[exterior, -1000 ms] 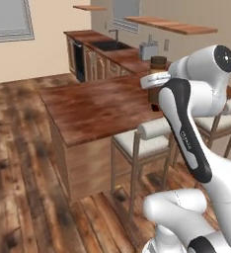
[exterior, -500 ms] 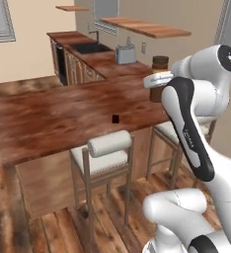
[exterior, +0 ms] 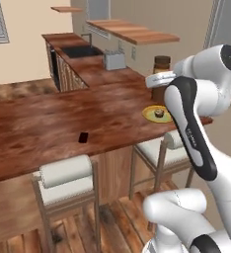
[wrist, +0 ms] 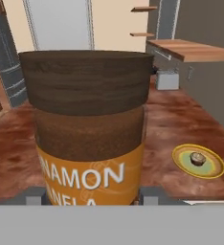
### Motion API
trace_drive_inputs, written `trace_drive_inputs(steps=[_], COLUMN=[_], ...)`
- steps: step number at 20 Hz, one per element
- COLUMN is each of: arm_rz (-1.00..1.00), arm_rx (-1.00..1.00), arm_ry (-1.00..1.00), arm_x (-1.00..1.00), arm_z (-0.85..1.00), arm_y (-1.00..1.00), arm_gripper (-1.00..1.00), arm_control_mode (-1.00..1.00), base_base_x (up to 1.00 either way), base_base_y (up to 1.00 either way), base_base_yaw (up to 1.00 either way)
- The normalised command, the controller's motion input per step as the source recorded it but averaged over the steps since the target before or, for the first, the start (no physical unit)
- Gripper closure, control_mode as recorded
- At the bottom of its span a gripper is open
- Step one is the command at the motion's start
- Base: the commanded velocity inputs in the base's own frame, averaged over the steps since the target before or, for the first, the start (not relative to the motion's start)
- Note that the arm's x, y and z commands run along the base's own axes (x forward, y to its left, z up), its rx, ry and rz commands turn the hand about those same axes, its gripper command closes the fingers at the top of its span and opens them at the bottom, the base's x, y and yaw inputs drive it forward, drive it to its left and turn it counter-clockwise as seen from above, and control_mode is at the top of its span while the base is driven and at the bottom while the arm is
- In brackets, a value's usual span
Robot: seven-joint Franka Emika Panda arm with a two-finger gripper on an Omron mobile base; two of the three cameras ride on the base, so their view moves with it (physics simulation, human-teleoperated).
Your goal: Take the cinnamon bottle from the cabinet and place it on the dining table, next to the plate with the cupcake. Then take the chocolate from the dining counter and place it on the cupcake plate.
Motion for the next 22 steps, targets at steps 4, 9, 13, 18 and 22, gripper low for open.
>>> trace_drive_inputs(steps=[4, 9, 13, 18, 22], arm_rz=[0.00, 0.00, 0.00, 0.00, 0.00], arm_rx=[0.00, 0.00, 0.00, 0.00, 0.00], arm_ry=[0.00, 0.00, 0.00, 0.00, 0.00], arm_x=[0.00, 0.00, 0.00, 0.00, 0.00], arm_z=[0.00, 0.00, 0.00, 0.00, 0.00], arm_y=[0.00, 0.00, 0.00, 0.00, 0.00], arm_gripper=[1.00, 1.00, 1.00, 1.00, 1.00], arm_control_mode=[1.00, 1.00, 1.00, 1.00, 1.00], base_base_x=[0.75, 0.65, 0.49, 0.14, 0.14], base_base_y=[-0.13, 0.00, -0.29, -0.58, -0.41], base_base_yaw=[0.17, 0.20, 0.17, 0.05, 0.00])
